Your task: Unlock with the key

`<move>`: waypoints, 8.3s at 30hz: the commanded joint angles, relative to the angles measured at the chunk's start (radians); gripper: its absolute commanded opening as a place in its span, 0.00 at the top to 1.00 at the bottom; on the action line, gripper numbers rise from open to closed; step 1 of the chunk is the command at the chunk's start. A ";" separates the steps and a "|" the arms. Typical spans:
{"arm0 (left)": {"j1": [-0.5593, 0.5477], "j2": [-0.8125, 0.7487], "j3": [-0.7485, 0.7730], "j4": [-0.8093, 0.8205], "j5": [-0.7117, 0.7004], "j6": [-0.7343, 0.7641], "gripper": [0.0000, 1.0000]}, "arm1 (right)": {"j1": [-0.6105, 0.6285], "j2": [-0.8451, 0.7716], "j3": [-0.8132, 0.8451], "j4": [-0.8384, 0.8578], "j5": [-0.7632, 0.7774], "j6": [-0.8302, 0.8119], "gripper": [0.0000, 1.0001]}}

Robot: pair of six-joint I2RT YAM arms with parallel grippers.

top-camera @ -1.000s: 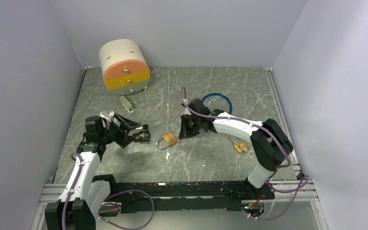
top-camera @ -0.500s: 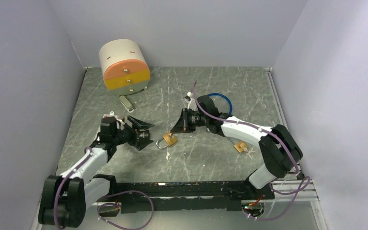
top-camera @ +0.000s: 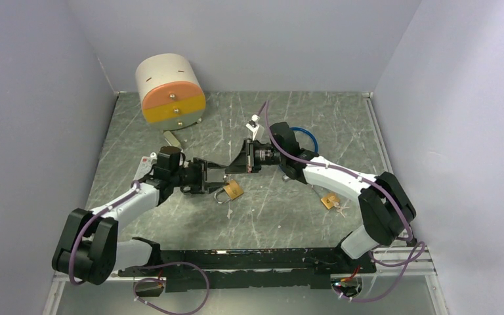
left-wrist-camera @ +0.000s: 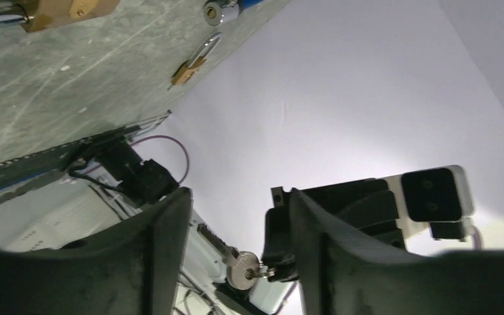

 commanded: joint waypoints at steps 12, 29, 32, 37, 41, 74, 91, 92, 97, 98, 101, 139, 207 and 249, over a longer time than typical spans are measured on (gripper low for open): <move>-0.031 0.002 0.031 -0.021 -0.019 -0.040 0.98 | 0.008 -0.097 0.023 -0.073 0.056 -0.091 1.00; -0.034 0.042 0.061 -0.026 0.063 -0.065 0.42 | 0.008 -0.050 0.074 -0.082 0.095 -0.098 1.00; -0.034 0.053 0.093 -0.045 0.069 -0.058 0.46 | 0.008 -0.044 0.076 -0.083 0.096 -0.097 1.00; -0.034 0.053 0.090 -0.015 0.069 -0.085 0.57 | 0.007 -0.037 0.074 -0.079 0.102 -0.097 1.00; -0.034 0.051 0.075 -0.006 0.068 -0.094 0.81 | 0.007 -0.041 0.069 -0.088 0.112 -0.098 1.00; -0.033 -0.217 0.252 0.343 -0.107 1.038 0.97 | -0.027 -0.133 0.137 0.204 0.154 0.243 0.26; -0.033 -0.169 0.297 0.592 -0.074 0.832 0.97 | -0.025 -0.164 0.082 0.394 0.091 0.248 0.59; -0.033 -0.164 0.298 0.603 -0.074 0.824 0.98 | -0.026 -0.165 0.079 0.408 0.084 0.252 0.62; -0.032 -0.141 0.281 0.681 -0.068 0.779 0.97 | -0.027 -0.163 0.078 0.445 0.064 0.261 0.86; -0.033 -0.136 0.276 0.699 -0.067 0.765 0.98 | -0.027 -0.164 0.079 0.447 0.068 0.261 0.89; -0.033 -0.130 0.265 0.742 -0.068 0.744 0.97 | -0.027 -0.167 0.080 0.448 0.076 0.261 0.98; -0.017 -0.154 0.396 0.251 0.034 0.905 0.75 | -0.050 -0.211 0.014 0.347 0.060 0.200 1.00; 0.008 -0.185 0.315 0.297 -0.066 0.844 0.42 | -0.101 -0.154 -0.013 0.418 0.144 0.421 1.00; 0.009 -0.143 0.448 0.471 0.111 0.880 0.97 | -0.083 -0.198 0.222 0.259 -0.049 0.048 0.47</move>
